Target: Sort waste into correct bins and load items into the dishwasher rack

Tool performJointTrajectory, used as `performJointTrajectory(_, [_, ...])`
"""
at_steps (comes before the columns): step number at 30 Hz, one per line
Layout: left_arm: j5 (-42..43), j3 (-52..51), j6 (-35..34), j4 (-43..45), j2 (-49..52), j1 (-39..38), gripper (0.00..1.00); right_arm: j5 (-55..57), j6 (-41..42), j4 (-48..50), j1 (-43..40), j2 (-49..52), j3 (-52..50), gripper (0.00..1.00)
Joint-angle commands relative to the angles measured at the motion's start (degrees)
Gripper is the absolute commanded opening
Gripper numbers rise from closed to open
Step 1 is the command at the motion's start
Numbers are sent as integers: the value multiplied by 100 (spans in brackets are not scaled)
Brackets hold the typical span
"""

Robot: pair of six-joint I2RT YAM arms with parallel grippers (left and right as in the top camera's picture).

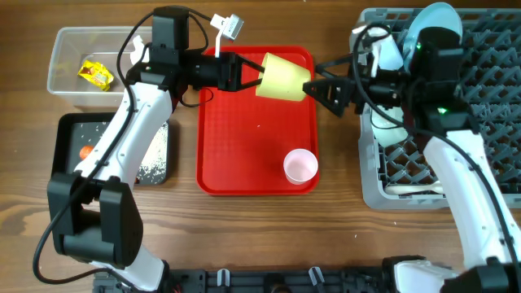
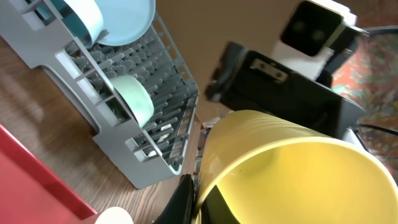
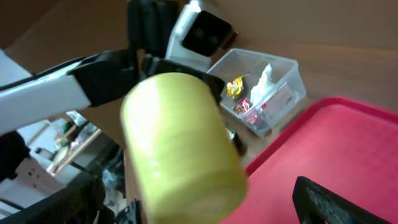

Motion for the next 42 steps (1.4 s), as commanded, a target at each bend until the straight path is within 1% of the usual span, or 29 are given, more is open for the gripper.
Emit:
performJointTrajectory(1, [223,-7,-55,61,-68,0,4,74,389,199,149,304,0,100])
performJointTrajectory(9, [219,-7,-52,138,-68,-61,4,55,586,507,435,444,0,100])
performJointTrajectory(18, [216,-7,-52,149,-68,-66,4,33,645,501,435,444,0,99])
performJointTrajectory(22, [214,-7,-52,173,-68,-63,4,35,647,501,448,444,0,97])
performJointTrajectory(27, [146,-7,-52,190,-68,-66,4,37,643,509,610,446,0,88])
performJointTrajectory(33, [146,-7,-52,188,-68,-66,4,57,660,651,778,446,0,82])
performJointTrajectory(37, [149,-7,-52,190,-68,-63,4,57,662,649,778,444,0,74])
performJointTrajectory(39, [149,-7,-52,190,-68,-63,4,57,664,649,778,446,0,68])
performJointTrajectory(42, [149,-7,-52,190,-68,-63,4,57,684,651,778,444,0,61])
